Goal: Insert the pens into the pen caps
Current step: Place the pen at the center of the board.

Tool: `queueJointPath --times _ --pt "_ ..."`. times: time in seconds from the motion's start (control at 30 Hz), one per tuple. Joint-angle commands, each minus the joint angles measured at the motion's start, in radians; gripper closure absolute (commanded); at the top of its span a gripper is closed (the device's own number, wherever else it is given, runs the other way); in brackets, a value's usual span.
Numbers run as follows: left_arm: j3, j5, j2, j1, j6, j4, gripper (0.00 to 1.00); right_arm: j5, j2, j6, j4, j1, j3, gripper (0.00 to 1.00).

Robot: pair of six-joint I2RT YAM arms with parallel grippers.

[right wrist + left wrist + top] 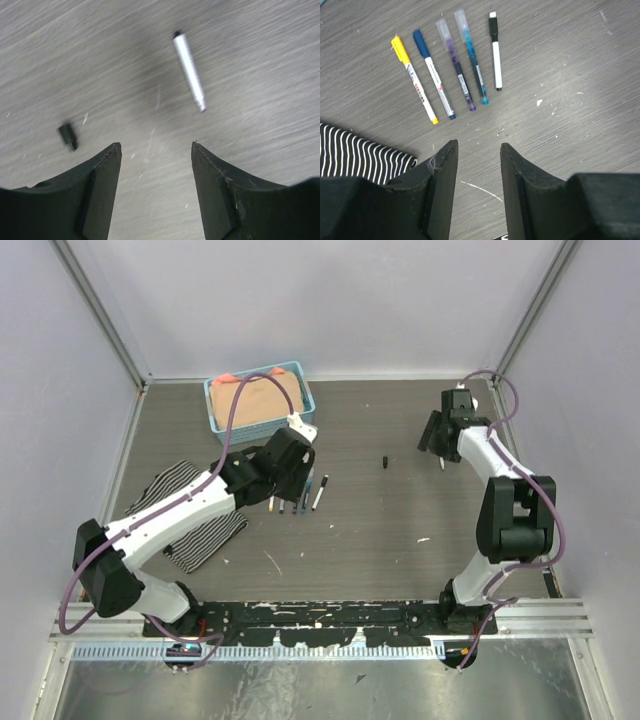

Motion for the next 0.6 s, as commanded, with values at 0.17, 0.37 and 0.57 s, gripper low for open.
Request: queueJointPath --times 0.17,0.37,0.57 --pt "-0.044 0.029 -0.05 0.024 0.036 -0.019 0.54 -0.057 0.206 -0.118 -0.032 -0.142 0.199 0.4" --pt "-0.047 0.032 -0.053 0.034 0.044 -0.022 0.53 -0.099 0.308 -0.169 -0.065 -0.16 0.274 0.44" --pt "-0.045 0.041 -0.046 0.039 0.045 -0.022 0.53 -0.114 0.346 -0.182 -0.076 -0.16 0.311 0.49"
